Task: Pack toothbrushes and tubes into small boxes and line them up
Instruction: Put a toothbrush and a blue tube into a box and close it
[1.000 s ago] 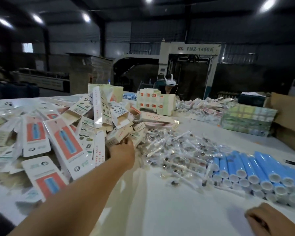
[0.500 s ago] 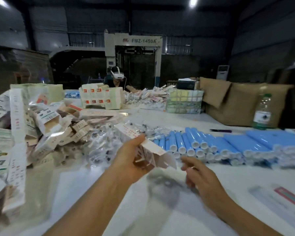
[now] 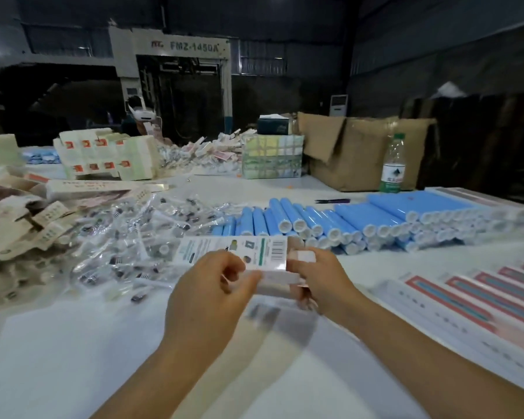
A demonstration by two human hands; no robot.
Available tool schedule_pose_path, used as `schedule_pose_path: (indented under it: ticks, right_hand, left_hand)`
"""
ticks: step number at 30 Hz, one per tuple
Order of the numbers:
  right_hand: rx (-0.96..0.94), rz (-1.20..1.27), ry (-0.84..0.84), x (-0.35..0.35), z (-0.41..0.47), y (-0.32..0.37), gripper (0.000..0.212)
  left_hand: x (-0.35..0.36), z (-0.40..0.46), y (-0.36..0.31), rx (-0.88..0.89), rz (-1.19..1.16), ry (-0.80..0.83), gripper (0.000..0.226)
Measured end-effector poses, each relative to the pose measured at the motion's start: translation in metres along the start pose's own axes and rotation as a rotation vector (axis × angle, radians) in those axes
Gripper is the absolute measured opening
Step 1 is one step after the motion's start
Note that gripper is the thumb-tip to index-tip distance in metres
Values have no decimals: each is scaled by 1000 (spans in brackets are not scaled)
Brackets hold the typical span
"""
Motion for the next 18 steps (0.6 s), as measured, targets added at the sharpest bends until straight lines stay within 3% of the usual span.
schedule_pose_path:
  ticks: [1, 2, 4, 5, 8, 12, 15, 18]
  right_hand:
    - [53, -23, 49, 0, 1, -4, 22]
    - [99, -38, 106, 1, 1, -7, 23]
    - [170, -46, 193, 3, -1, -11, 23]
    - [193, -52, 220, 2, -2, -12, 22]
    - [173, -150, 276, 1, -4, -14, 20]
    - [129, -319, 263, -4, -7, -10, 19]
    - [-41, -615, 19, -23, 7, 19, 25]
    - [-176, -747, -248, -38, 36, 59, 24]
  left_hand:
    - [-2, -3, -14, 301, 237, -51, 30]
    - [2, -4, -19, 450, 404, -13, 53]
    - [15, -2, -13, 396, 667, 231, 94]
    - [21, -2, -5, 319, 776, 350, 100]
    - [29, -4, 11, 222, 807, 406, 80]
    - [36, -4, 12, 258, 762, 391, 67]
    - [44, -11, 15, 302, 824, 448, 67]
    - [58, -17, 18, 328, 842, 588, 70]
Point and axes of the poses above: each hand's wrist, its own z-axis towards the middle knuckle, its own x-axis out of the palm, y = z × x, the point moved 5 cm from there along z, towards the middle knuckle
